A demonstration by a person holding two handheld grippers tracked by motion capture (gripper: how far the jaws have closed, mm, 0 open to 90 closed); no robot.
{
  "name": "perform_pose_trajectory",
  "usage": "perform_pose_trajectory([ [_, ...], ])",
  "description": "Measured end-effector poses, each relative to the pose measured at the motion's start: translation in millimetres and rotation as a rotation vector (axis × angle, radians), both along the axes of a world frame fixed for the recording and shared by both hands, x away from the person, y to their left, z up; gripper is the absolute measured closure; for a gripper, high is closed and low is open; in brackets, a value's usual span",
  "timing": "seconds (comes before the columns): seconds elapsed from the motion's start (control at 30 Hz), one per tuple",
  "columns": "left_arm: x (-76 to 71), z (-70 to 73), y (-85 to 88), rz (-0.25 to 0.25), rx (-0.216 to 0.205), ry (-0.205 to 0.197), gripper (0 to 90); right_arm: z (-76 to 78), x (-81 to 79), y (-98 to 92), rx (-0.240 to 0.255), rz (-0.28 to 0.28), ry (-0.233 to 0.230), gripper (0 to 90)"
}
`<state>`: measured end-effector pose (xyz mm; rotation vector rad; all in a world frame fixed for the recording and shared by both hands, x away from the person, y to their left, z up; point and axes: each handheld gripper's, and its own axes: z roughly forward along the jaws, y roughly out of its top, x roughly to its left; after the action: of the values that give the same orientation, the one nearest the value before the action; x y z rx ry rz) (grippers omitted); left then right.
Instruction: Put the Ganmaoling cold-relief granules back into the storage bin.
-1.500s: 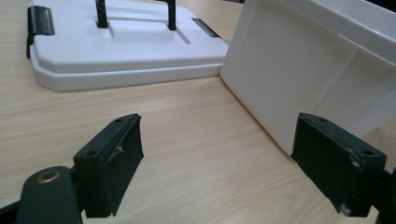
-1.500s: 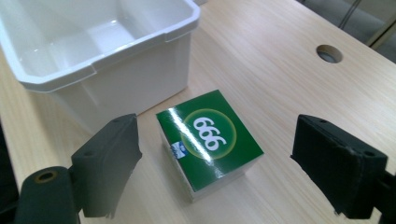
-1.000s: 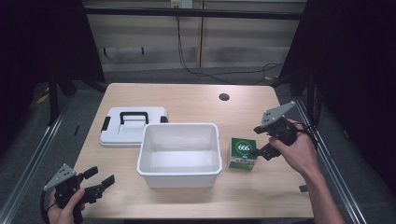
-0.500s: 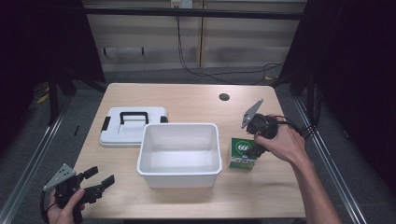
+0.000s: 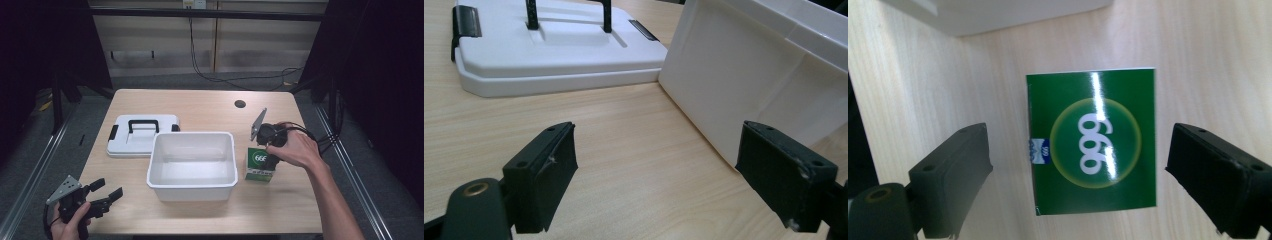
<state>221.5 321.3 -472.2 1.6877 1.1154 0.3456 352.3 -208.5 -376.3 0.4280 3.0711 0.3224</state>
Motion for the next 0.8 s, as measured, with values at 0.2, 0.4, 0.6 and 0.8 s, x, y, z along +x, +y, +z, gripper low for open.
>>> perform_pose_trajectory([
  [0.2, -0.1, 0.1, 0.0, -0.004, -0.001, 0.000, 15.9, -8.5, 4.0, 3.4, -0.045, 0.000, -0.002, 9.6],
  [0.4, 0.6, -0.2, 0.5, -0.008, 0.007, 0.000, 15.9, -16.3, 9.3, 3.6, -0.079, 0.035, 0.025, 9.6],
  [0.6, 0.2, -0.1, 0.2, -0.008, 0.003, 0.001, 15.9, -22.4, 10.9, 5.7, -0.137, 0.033, 0.042, 9.7],
  [0.8, 0.4, -0.1, 0.2, -0.004, -0.002, 0.000, 15.9, -31.6, 14.0, 5.9, -0.149, 0.046, 0.044, 9.6],
])
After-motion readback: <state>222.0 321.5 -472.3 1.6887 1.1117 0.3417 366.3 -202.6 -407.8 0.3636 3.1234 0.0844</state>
